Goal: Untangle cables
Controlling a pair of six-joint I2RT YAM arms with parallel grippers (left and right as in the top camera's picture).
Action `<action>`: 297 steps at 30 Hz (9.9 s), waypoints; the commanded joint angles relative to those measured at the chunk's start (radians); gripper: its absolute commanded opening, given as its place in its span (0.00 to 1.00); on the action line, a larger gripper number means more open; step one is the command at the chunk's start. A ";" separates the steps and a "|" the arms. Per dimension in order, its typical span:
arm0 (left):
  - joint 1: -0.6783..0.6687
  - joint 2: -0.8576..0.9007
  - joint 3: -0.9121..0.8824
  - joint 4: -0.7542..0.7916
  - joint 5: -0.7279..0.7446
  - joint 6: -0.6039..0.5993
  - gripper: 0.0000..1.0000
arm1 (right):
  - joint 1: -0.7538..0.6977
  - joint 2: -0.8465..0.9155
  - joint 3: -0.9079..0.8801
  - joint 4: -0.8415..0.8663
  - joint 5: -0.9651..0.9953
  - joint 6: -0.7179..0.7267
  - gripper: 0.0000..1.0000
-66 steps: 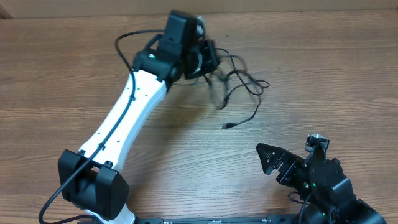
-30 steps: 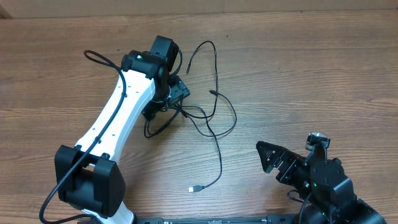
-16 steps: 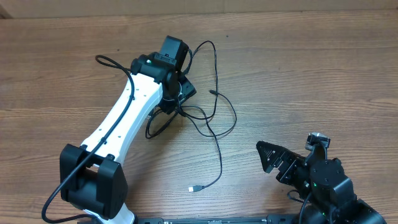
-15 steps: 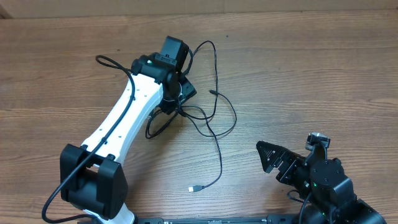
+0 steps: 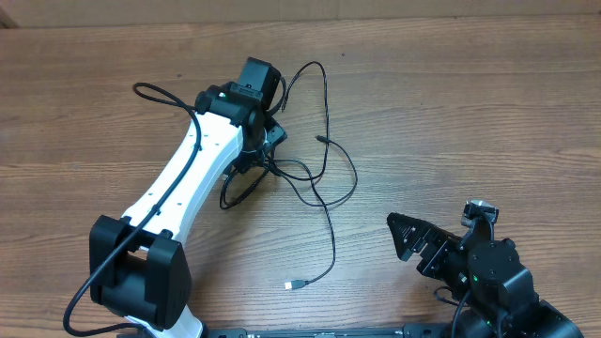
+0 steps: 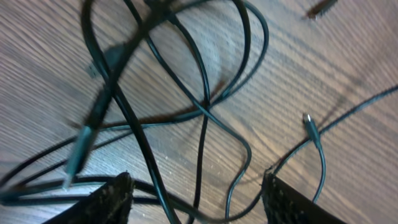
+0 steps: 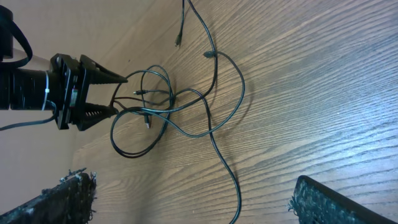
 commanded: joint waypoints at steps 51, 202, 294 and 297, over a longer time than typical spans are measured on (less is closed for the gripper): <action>0.056 0.102 0.599 -0.394 0.492 0.460 0.04 | -0.002 0.733 -0.066 0.768 -0.328 -0.005 1.00; 0.260 -0.173 0.606 -0.037 1.022 0.923 0.04 | -0.065 1.374 0.016 1.407 -0.219 0.430 0.41; 0.015 0.628 0.602 -0.439 0.615 0.904 0.05 | -0.061 1.136 0.016 0.917 -0.434 -0.058 1.00; 0.011 0.628 0.602 -0.441 0.650 0.904 0.10 | -0.063 1.132 0.016 0.912 -0.434 -0.059 1.00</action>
